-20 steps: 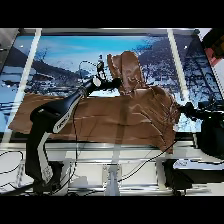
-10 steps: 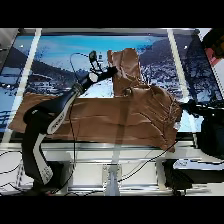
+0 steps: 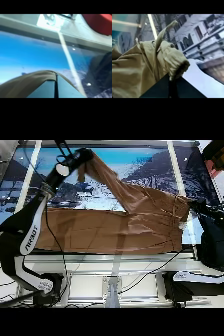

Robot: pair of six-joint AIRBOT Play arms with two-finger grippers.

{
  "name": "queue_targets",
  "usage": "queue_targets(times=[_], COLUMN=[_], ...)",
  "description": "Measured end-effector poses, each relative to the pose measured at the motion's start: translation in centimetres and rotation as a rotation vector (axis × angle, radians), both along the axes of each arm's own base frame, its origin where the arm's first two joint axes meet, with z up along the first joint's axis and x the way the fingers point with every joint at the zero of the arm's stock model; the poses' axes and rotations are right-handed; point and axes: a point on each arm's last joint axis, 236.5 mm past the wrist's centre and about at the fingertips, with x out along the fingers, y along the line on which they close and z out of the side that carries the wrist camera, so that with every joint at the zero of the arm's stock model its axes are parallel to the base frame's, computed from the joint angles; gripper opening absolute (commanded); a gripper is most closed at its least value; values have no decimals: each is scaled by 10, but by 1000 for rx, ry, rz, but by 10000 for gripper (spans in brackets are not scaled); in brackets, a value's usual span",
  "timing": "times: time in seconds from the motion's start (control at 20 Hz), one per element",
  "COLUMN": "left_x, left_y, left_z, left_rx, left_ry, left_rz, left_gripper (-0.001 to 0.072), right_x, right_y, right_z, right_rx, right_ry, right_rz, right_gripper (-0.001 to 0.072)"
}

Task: Fold the clothes and pants, and hang the long-sleeved shirts on hangers.

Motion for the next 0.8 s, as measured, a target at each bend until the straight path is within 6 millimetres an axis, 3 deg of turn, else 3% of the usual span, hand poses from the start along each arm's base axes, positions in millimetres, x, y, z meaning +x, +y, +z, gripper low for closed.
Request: queue_targets(times=[0.1,0.25,0.4,0.55,0.65,0.8], left_x=[0,-6,-26,-60,-80,-96], left_y=[20,42,68,95,102,87], left_z=[4,-18,-67,-113,-130,-140], left_rx=[67,165,346,489,530,552], left_ry=[-7,83,275,508,617,673], left_rz=[6,-17,-44,-56,-70,-129], left_gripper=[9,9,12,14,15,15], right_x=[4,13,23,29,31,33], right_y=[4,14,20,22,21,20], right_z=[4,5,1,-4,-6,-7], right_rx=[6,-8,-52,-98,-115,-129], right_ry=[-13,-19,-16,-7,-5,-3], right_rz=[3,11,5,1,-3,-8], right_gripper=[31,31,31,31,31,32])
